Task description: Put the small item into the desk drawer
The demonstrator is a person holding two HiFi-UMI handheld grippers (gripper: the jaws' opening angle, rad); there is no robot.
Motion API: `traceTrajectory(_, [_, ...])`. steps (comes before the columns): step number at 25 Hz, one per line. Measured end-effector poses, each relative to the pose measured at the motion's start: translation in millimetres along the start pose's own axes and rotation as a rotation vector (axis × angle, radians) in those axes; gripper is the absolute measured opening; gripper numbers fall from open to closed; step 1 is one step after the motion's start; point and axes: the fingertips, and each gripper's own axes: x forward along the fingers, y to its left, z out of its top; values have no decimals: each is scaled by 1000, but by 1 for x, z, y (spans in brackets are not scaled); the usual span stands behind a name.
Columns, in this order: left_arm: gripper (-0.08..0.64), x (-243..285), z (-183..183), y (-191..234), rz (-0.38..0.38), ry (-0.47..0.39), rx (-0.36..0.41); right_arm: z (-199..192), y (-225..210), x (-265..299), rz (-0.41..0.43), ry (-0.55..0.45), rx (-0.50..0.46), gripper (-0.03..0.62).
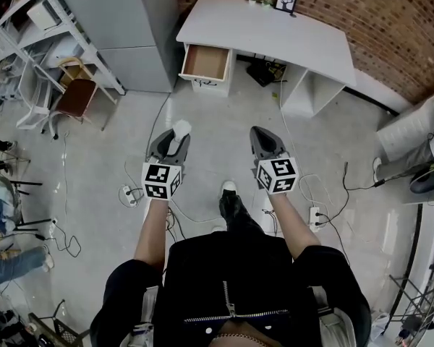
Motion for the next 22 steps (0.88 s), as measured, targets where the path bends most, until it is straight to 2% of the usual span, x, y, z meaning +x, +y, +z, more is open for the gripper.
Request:
traceTrajectory(14, [161, 129, 40, 57, 74, 13, -16, 36, -88, 132, 79, 13, 1, 6])
traceTrajectory(22, [161, 166, 51, 72, 107, 20, -18, 51, -113, 172, 124, 9, -11, 6])
